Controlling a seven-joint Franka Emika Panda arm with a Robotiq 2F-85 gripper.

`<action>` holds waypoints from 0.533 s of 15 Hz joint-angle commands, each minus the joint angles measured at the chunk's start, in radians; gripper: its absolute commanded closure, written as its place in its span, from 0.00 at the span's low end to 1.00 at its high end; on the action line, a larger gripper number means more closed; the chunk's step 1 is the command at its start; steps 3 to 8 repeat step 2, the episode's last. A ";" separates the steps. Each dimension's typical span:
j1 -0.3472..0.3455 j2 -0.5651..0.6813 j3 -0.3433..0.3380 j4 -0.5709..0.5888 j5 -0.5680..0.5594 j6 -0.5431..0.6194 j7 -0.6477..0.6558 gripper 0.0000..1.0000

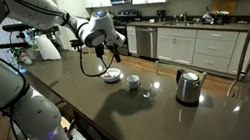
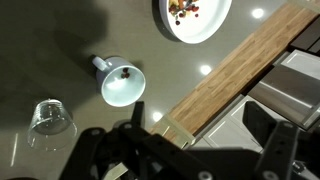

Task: Pour the contents of the mug into the bowl

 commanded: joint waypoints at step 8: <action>0.008 -0.017 -0.008 0.004 -0.008 -0.016 0.006 0.00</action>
